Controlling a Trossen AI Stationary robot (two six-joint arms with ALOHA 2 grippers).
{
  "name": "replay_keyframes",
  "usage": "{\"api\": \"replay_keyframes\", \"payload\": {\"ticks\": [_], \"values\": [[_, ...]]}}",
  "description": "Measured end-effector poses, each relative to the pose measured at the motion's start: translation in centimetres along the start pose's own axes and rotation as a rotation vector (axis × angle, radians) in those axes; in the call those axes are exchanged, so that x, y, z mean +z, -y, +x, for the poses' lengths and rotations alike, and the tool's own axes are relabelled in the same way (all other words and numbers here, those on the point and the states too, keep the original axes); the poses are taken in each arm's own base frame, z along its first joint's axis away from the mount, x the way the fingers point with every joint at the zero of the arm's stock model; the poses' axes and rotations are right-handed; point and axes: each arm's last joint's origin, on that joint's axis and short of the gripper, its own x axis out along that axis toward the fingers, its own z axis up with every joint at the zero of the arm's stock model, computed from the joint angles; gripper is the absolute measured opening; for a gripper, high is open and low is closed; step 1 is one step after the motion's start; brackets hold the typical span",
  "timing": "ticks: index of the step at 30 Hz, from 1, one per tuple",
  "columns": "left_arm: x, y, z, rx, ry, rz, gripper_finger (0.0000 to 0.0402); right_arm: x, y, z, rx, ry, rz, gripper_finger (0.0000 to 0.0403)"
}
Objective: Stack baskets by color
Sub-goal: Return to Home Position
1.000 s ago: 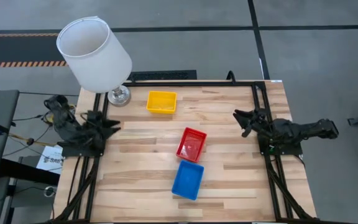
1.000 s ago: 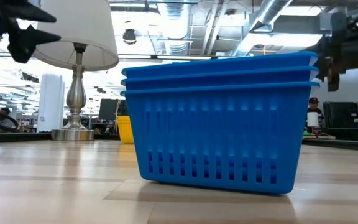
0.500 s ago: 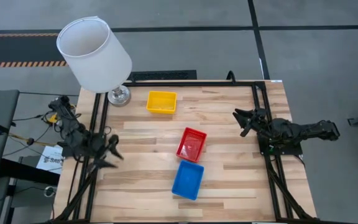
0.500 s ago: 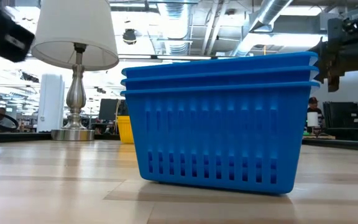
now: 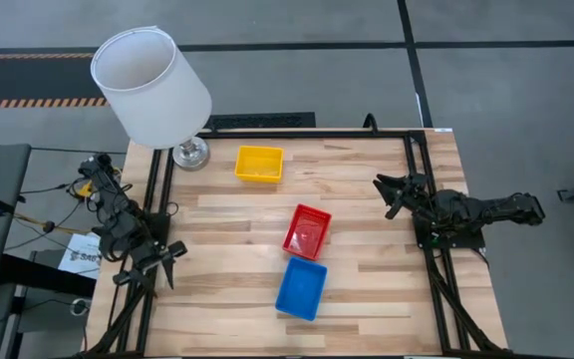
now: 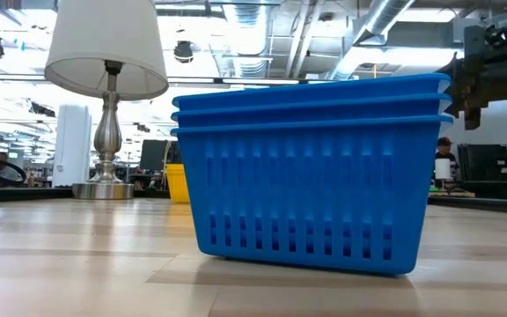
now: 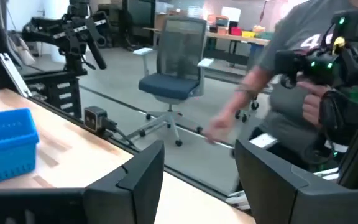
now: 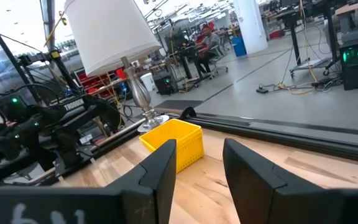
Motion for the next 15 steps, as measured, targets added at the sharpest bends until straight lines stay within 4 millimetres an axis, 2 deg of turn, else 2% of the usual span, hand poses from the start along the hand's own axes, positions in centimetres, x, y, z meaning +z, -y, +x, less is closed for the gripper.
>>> {"api": "replay_keyframes", "payload": {"ticks": [4,11,15], "values": [[-0.04,-0.13,-0.01,0.045,-0.004,0.056,0.0185,0.00,0.00,0.00,0.000,0.001,0.000,0.0157],[-0.10,-0.65,-0.08,0.223,0.003,0.003,0.0185,-0.01,0.00,0.00,0.000,0.001,0.001,0.0157],[-0.05,-0.76,-0.10,0.261,0.010,0.010,0.0185,-0.01,0.00,0.00,0.000,0.001,0.001,0.0157]]}}
